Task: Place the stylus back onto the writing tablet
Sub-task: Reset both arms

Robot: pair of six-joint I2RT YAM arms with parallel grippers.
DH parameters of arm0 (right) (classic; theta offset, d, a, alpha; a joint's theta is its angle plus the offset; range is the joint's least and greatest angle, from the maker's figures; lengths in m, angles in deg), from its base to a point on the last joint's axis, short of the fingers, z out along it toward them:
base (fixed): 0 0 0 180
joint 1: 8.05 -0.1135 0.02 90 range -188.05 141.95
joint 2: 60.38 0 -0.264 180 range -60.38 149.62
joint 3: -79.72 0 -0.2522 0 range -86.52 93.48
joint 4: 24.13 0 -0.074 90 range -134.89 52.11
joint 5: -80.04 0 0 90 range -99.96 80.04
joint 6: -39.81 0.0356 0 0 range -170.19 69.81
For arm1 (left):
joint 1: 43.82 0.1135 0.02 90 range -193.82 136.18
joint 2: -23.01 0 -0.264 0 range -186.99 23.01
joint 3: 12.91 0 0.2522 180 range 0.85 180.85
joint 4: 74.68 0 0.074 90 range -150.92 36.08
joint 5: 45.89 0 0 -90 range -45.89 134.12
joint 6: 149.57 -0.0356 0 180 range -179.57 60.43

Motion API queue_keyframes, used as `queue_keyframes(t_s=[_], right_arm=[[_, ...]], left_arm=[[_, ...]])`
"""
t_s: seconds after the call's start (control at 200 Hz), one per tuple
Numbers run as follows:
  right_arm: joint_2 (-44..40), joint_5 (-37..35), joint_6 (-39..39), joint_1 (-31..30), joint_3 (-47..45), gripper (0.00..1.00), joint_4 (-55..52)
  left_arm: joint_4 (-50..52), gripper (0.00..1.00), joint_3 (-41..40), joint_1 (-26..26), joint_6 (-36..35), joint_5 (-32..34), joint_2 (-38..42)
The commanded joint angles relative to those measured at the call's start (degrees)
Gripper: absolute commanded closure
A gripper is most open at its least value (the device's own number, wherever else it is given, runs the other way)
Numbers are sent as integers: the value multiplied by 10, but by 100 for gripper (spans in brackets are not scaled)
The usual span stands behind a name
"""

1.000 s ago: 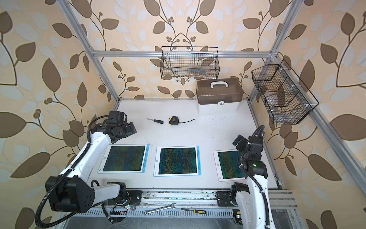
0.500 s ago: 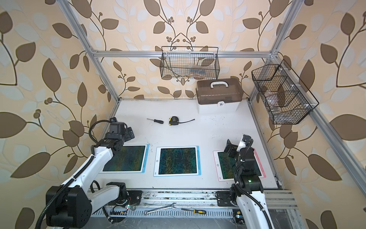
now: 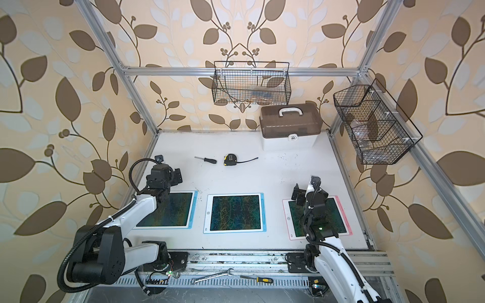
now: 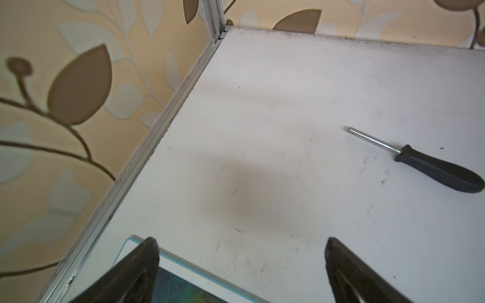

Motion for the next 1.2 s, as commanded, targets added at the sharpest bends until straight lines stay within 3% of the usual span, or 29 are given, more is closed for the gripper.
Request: queue_keyframes(t_s=[0.0,0.105,0.185,0.515,0.68,0.825,0.885,0.935,1.195], right_arm=[[34,25,-26,21,-11,0,126],[74,54,-34,44,-21,0,183],[104,66,-32,61,-31,0,226],[245,130,-23,102,-31,0,403],[316,145,-39,92,-19,0,454],[393,114,-50,71,-30,0,549],[377,86,-45,63,-16,0,494],[391,79,-47,62,-22,0,530],[384,49,-54,44,-12,0,499]], left_arm=[[-104,1,-20,9,-26,-15,-21],[-111,1,-13,12,-19,-48,-35],[-174,1,-42,13,-9,-85,-37],[-276,1,-65,15,-1,-72,-141],[-321,1,-86,15,-8,-85,-155],[-330,1,-90,15,-7,-85,-157],[-323,1,-89,15,-6,-85,-155],[-323,1,-88,15,-6,-84,-156],[-322,1,-88,15,-6,-84,-153]])
